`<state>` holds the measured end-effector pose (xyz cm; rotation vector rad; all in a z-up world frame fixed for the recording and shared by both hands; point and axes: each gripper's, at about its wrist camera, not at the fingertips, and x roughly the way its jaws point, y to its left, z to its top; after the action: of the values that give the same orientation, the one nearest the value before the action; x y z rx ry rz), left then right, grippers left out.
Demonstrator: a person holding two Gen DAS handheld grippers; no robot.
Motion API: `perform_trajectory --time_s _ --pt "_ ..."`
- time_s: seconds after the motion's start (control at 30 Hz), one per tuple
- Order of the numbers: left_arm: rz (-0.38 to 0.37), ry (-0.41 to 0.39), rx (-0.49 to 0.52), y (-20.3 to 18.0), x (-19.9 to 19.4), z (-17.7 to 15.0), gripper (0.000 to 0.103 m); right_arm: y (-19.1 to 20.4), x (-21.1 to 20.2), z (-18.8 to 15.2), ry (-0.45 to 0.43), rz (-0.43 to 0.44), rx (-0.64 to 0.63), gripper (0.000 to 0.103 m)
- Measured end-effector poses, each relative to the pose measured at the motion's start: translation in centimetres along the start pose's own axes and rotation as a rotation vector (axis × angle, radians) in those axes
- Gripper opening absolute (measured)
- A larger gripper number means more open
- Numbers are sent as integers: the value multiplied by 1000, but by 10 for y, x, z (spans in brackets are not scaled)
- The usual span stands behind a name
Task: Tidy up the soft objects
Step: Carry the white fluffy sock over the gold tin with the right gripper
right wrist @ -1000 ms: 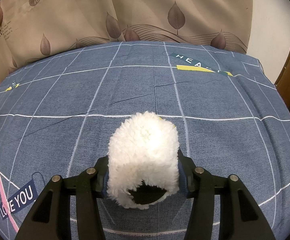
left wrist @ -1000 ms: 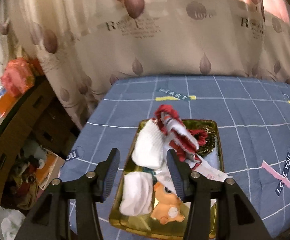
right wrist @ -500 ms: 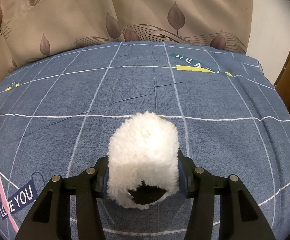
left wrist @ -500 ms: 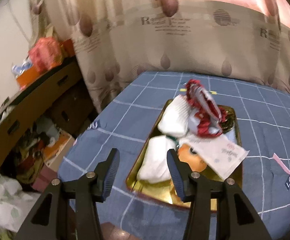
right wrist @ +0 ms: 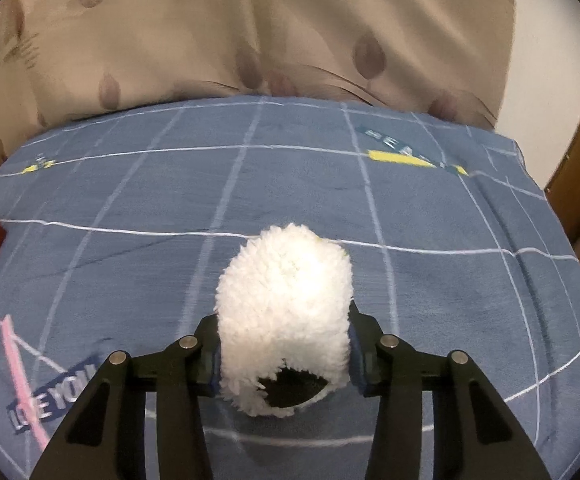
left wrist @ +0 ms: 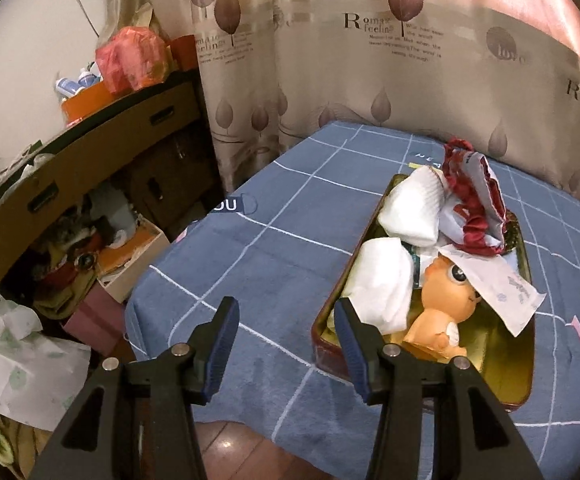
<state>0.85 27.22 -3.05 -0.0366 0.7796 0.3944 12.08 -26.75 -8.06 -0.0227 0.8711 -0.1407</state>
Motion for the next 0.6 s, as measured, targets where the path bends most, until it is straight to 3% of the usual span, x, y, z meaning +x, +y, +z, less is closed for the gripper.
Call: perform_trajectory --time_s 0.27,0.6 --pt "-4 3 12 -2 1 -1 51 69 -37 11 -39 159 -126 43" --pt "-15 23 1 1 3 0 51 187 -79 3 -43 387 -340 43"
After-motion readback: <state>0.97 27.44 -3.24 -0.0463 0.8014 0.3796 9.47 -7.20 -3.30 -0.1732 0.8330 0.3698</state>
